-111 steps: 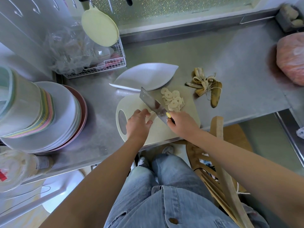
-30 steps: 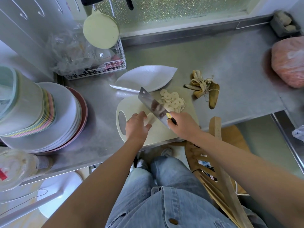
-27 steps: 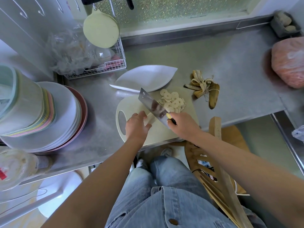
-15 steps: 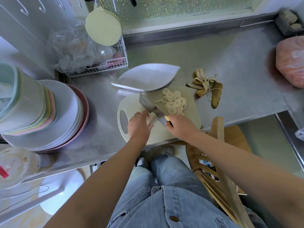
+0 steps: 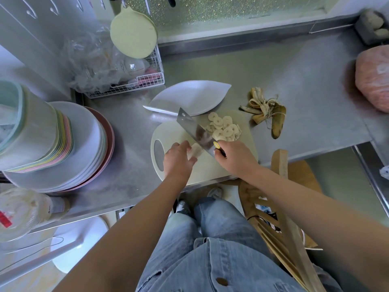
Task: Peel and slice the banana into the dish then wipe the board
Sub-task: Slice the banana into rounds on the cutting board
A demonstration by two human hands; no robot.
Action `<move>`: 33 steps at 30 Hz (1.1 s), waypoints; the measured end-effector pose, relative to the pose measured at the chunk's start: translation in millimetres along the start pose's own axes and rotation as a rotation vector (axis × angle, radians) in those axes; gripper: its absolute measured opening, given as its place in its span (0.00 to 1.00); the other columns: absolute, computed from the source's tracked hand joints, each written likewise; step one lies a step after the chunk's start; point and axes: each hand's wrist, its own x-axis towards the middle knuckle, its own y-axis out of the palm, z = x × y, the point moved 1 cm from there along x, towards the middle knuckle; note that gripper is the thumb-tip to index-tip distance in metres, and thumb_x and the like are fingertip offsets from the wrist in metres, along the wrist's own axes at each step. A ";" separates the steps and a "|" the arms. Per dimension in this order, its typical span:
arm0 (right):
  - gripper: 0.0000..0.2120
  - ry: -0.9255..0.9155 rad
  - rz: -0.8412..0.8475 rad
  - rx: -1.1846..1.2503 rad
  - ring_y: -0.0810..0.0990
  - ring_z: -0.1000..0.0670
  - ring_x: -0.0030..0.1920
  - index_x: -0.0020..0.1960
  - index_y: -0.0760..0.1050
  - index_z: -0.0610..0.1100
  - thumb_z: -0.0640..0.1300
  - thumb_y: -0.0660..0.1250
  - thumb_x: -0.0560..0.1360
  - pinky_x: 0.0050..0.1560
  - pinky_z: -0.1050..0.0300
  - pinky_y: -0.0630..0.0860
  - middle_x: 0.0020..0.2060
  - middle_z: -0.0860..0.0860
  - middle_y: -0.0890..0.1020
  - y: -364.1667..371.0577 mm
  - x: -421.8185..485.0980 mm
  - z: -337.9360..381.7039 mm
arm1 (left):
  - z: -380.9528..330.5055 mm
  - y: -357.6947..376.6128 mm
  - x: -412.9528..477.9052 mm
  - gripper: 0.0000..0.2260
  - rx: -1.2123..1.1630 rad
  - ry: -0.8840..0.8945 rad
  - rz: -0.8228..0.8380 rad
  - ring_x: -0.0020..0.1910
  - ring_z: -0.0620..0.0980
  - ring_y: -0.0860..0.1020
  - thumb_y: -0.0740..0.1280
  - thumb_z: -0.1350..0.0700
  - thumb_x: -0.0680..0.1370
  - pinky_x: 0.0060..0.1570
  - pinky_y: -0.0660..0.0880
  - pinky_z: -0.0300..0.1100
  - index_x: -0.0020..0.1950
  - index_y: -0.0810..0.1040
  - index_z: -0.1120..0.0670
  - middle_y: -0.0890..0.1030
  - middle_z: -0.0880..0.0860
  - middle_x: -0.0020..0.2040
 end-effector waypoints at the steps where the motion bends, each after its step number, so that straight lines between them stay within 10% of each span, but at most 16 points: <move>1: 0.14 -0.008 0.019 -0.013 0.63 0.50 0.26 0.35 0.61 0.44 0.43 0.60 0.77 0.26 0.56 0.55 0.24 0.53 0.62 -0.7 0.5 0.1 | -0.1 -0.1 -0.1 0.13 0.002 -0.002 0.000 0.48 0.57 0.78 0.72 0.53 0.73 0.46 0.73 0.46 0.56 0.77 0.53 0.78 0.54 0.52; 33: 0.15 0.003 0.047 -0.013 0.61 0.52 0.27 0.35 0.60 0.44 0.43 0.60 0.78 0.29 0.56 0.56 0.25 0.53 0.60 -2.9 -6.0 -2.7 | -3.2 6.7 2.0 0.12 -0.041 0.041 -0.056 0.47 0.55 0.78 0.71 0.56 0.72 0.48 0.73 0.45 0.55 0.79 0.53 0.80 0.52 0.51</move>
